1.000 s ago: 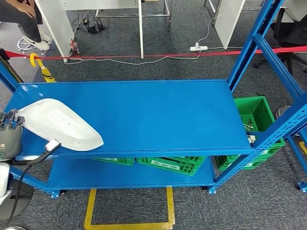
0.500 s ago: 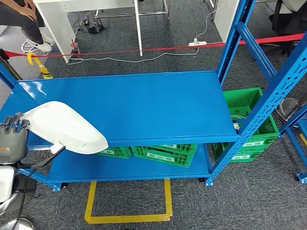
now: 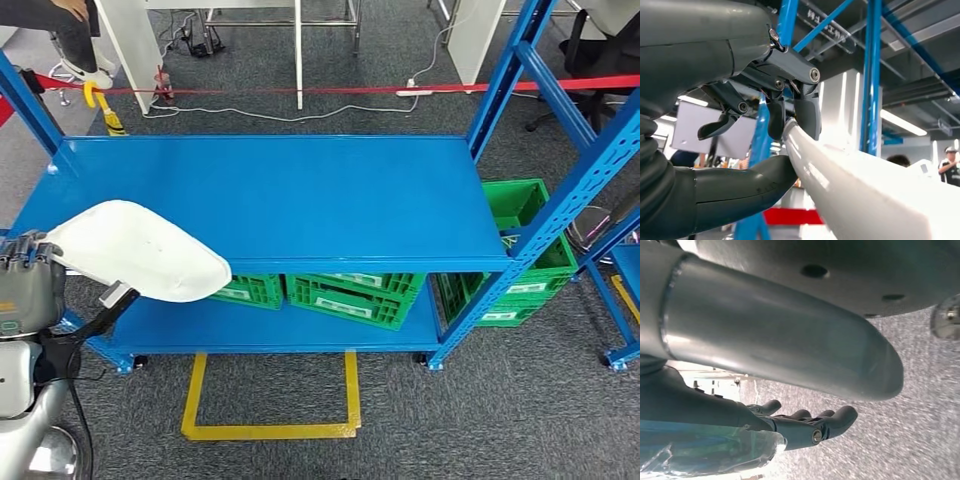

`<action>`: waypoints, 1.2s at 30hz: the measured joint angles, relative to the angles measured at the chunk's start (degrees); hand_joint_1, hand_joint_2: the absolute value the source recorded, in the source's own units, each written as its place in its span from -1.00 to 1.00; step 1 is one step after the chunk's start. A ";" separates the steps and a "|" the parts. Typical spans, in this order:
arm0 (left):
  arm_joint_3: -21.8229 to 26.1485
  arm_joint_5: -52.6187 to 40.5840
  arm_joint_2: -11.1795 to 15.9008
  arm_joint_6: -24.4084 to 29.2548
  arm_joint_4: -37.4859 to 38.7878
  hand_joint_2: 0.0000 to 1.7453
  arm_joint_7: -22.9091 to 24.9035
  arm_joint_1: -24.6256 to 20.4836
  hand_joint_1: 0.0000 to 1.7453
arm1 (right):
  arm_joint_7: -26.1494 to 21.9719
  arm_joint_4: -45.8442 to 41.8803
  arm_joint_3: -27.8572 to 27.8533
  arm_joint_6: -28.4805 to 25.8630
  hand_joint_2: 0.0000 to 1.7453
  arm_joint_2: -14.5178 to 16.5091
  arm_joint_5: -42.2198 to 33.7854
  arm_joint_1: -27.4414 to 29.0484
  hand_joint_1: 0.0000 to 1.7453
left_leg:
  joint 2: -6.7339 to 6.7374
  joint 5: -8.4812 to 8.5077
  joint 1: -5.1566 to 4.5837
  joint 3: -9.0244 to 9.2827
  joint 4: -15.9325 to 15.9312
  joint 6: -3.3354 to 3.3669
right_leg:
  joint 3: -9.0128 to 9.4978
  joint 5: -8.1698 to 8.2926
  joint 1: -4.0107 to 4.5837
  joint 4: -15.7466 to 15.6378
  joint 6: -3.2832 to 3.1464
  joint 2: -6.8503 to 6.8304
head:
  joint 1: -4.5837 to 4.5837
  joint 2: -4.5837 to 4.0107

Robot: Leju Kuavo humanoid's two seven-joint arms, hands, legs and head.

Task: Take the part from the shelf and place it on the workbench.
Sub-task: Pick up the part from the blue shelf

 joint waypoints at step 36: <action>9.69 2.28 -6.92 0.21 -0.64 1.00 -5.93 2.38 1.00 | -0.11 -0.06 -0.29 1.05 -1.00 -0.03 0.28 -0.72 -1.00 | -0.05 3.49 -0.69 -2.82 -0.20 -0.55 | 14.60 0.96 1.06 -18.26 -1.92 -0.38 | -0.20 0.00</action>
